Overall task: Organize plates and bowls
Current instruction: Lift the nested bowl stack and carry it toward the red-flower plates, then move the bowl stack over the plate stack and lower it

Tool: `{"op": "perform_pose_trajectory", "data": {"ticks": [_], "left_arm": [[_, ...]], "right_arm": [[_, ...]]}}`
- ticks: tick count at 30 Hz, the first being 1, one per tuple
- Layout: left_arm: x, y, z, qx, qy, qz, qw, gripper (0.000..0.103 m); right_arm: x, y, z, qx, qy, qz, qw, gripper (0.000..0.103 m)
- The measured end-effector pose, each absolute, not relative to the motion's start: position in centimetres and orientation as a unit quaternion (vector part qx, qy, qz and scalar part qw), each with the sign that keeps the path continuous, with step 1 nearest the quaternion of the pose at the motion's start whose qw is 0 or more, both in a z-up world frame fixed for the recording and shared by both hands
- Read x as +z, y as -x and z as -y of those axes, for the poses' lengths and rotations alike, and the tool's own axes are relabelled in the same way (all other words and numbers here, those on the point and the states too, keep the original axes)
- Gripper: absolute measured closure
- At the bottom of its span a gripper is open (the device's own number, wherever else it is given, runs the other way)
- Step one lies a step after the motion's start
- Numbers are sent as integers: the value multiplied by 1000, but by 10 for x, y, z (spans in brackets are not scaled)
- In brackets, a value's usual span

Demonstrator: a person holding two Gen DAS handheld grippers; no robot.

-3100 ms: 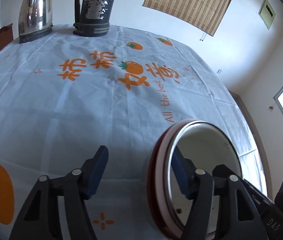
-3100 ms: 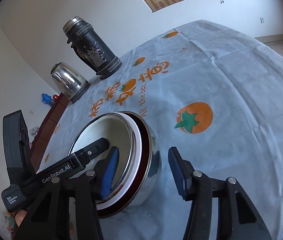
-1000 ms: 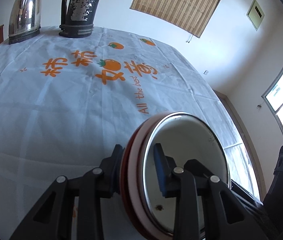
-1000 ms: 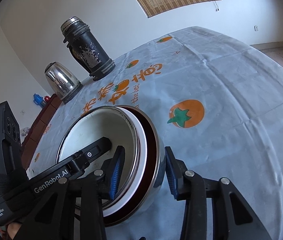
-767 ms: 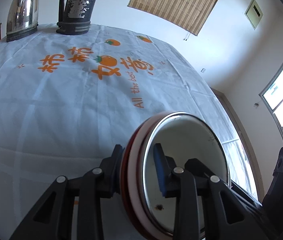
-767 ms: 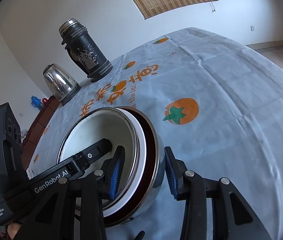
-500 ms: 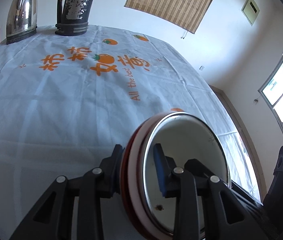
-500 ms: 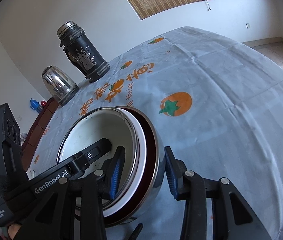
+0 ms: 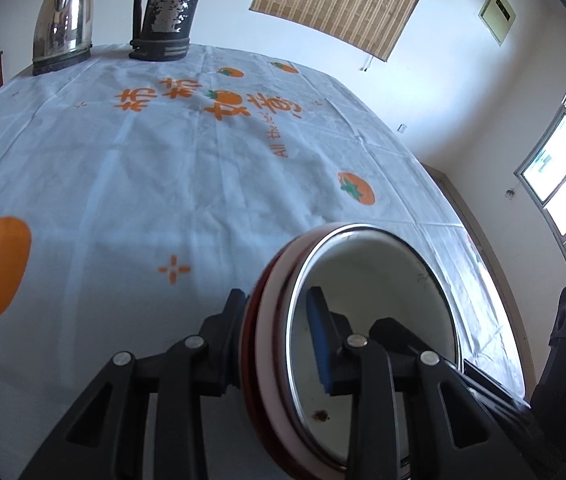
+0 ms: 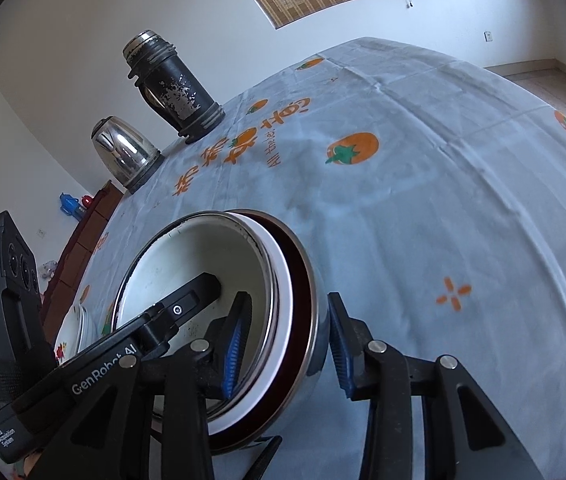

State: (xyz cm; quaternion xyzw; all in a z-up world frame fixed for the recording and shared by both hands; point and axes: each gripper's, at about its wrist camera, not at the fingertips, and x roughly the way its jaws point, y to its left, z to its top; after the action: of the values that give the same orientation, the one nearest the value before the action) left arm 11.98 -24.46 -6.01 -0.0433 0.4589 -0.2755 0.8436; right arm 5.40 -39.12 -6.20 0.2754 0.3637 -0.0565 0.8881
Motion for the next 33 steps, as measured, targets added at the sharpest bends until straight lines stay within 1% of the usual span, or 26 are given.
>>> {"op": "perform_pose_trajectory", "data": {"ticks": [16, 33], "left_arm": [[-48, -75, 199, -270, 40, -446, 852, 73], [-41, -53, 159, -258, 60, -438, 859, 73]], "right_arm": [[-55, -5, 344, -54, -289, -363, 884, 64], [-43, 13, 307, -45, -276, -366, 888, 64]]}}
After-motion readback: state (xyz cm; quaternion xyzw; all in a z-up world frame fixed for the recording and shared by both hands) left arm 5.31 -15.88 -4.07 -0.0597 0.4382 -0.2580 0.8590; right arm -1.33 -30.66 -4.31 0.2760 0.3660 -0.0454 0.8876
